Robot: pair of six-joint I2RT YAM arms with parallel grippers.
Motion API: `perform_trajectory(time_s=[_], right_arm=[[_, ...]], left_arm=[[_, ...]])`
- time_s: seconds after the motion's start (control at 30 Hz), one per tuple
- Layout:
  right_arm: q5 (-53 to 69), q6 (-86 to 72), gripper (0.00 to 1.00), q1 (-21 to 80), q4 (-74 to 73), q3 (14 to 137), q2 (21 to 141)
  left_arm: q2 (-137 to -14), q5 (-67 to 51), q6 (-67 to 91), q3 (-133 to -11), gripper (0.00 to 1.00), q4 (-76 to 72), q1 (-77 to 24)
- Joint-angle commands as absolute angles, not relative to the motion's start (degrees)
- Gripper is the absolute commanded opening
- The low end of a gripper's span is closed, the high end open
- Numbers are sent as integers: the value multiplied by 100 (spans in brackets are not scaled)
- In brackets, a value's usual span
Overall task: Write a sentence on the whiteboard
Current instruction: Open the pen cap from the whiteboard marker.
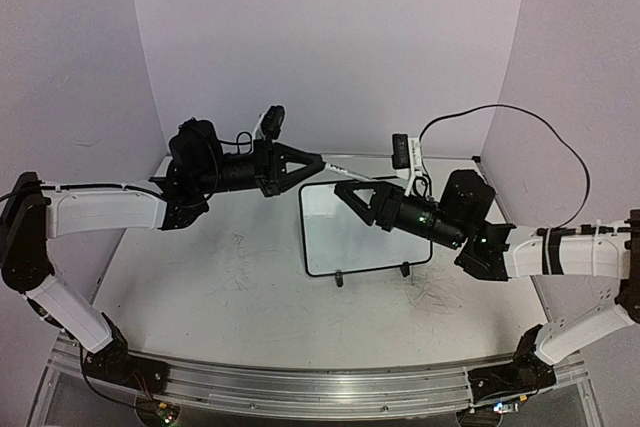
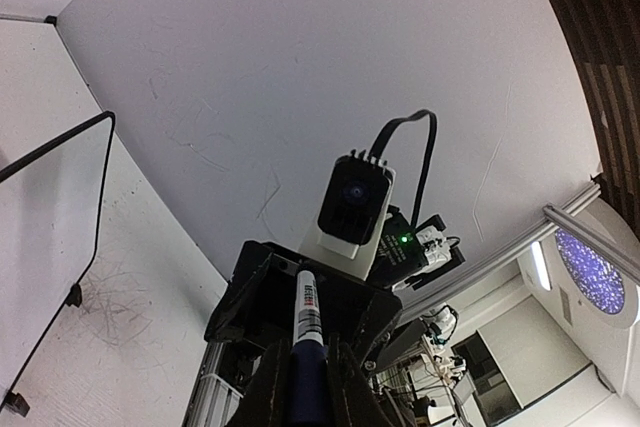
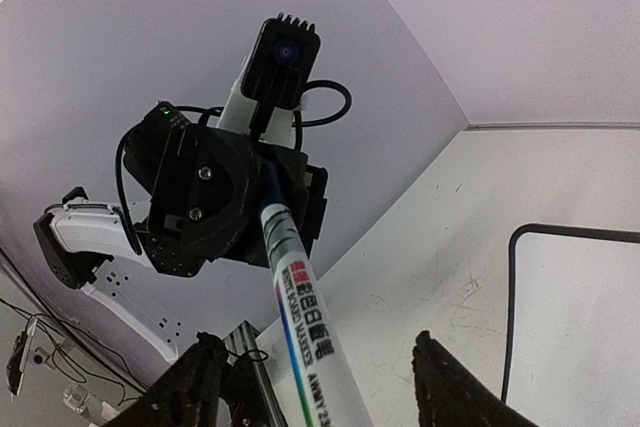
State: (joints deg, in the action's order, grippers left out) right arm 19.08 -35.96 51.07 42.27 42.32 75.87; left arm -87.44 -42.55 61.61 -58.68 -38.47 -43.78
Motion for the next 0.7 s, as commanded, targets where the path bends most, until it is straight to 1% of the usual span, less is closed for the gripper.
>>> perform_trajectory(time_s=[0.0, 0.13, 0.33, 0.5, 0.67], right_arm=[[2108, -3740, 56, 5087, 4978, 4677, 7722], [2081, -3796, 52, 5085, 5095, 4660, 7712], [2339, -3820, 40, 5089, 5116, 4817, 7858], [2499, -3782, 32, 5085, 5177, 4869, 7904], [2688, -3782, 22, 5079, 5217, 4911, 7954]], left_arm=[[-8678, -4370, 6320, -5784, 0, -4344, -4434], [-8627, -4372, 6311, -5713, 0, -4367, -4437], [-8611, -4398, 6311, -5666, 0, -4412, -4447], [-8590, -4446, 6328, -5645, 0, -4442, -4449], [-8570, -4456, 6342, -5620, 0, -4460, -4455]])
